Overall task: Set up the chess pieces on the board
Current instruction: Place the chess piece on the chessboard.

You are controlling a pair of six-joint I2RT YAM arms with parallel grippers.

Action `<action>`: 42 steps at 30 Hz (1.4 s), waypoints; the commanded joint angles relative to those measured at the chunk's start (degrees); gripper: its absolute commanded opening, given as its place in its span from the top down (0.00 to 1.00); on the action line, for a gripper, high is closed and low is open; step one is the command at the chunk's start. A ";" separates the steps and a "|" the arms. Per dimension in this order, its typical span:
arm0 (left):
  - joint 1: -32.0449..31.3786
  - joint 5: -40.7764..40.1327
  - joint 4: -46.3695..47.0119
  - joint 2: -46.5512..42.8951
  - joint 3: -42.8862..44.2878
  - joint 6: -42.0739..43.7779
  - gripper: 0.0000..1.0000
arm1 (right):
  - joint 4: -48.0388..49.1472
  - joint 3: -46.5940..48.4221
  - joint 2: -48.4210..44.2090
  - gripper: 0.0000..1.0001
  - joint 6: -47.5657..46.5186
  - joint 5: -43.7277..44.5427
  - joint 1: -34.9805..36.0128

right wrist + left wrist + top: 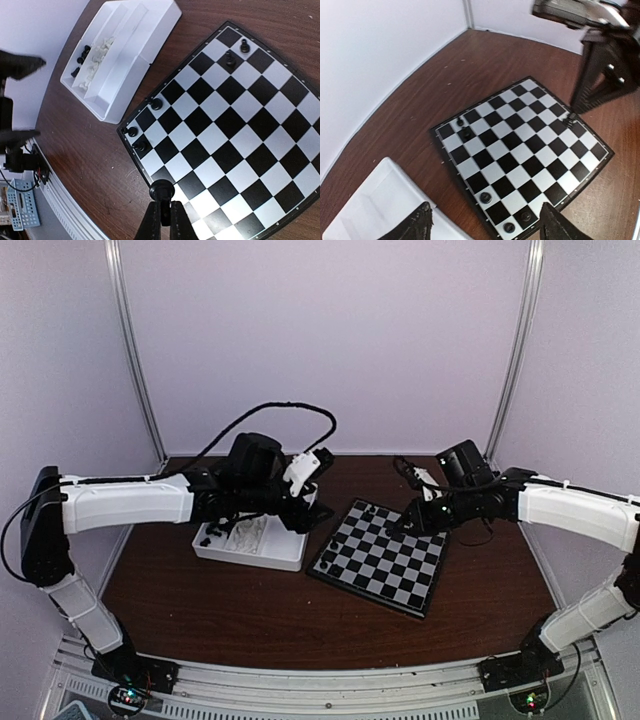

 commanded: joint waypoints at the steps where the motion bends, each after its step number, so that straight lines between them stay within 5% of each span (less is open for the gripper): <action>1: 4.90 -6.62 -2.13 -5.61 -3.65 -10.43 0.27 | -7.01 6.96 4.22 1.00 -5.21 7.14 5.38; 8: 8.33 -16.04 -4.49 -12.23 -8.31 -13.61 0.22 | -12.60 18.60 14.26 1.00 -9.40 12.66 11.19; 19: 15.64 -18.41 -8.00 -17.27 -12.75 -23.10 0.20 | -17.24 34.02 29.25 1.00 -14.74 18.74 16.71; 42: 16.99 -20.47 -10.37 -17.72 -12.82 -22.82 0.19 | -23.13 47.56 46.00 1.00 -17.90 27.70 20.08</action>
